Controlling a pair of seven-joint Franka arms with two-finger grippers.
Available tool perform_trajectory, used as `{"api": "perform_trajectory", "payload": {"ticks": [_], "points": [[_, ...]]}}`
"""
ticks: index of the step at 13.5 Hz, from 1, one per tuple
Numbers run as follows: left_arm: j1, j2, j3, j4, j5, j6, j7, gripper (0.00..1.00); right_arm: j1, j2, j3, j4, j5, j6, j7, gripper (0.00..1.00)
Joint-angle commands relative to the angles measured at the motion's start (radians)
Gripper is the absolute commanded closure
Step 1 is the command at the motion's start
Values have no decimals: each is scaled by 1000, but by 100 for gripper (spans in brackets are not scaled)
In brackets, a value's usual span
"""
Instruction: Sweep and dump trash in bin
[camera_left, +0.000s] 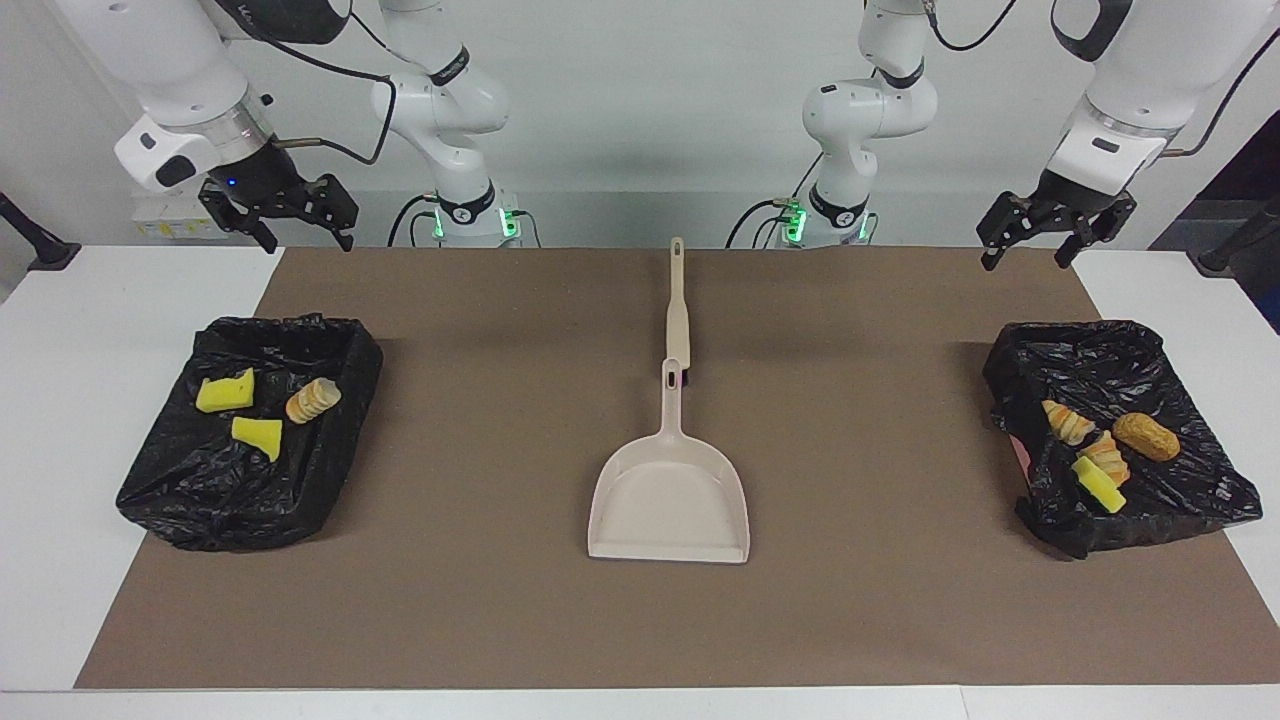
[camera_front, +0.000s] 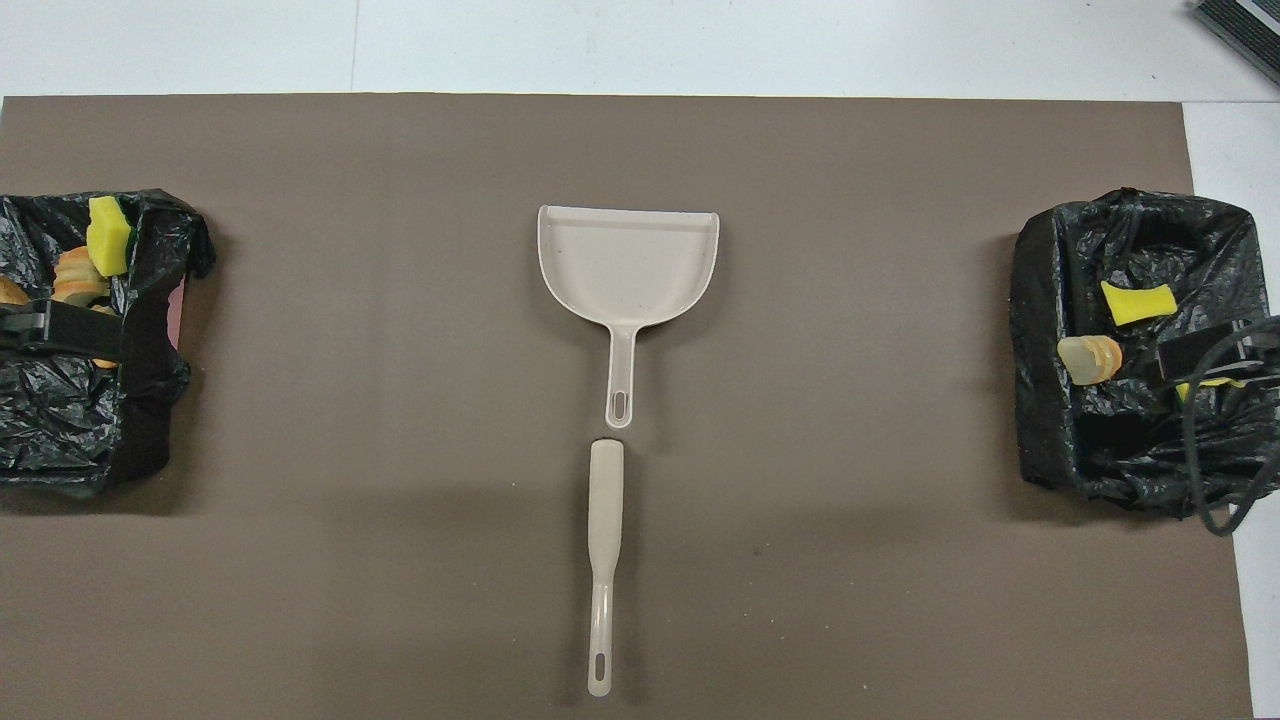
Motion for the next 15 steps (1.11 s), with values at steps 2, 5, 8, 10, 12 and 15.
{"api": "perform_trajectory", "payload": {"ticks": [2,5,8,10,12,15], "points": [[2,-1,3,22,4,-21,-4,0,-14,-3,11,6,7,-5,10,0],[2,-27,4,42,3,-48,-6,0,-14,-3,11,6,5,-5,12,0],[7,-64,6,27,2,-76,5,0,-14,-3,11,6,5,-6,12,0],[7,-64,17,27,2,-70,8,0,-14,-3,11,6,7,-5,12,0],[10,-68,18,36,8,-68,13,0,-14,-3,13,6,5,-6,10,0],[-5,-65,21,29,7,-53,8,0,-14,-3,11,6,5,-5,10,0]]}}
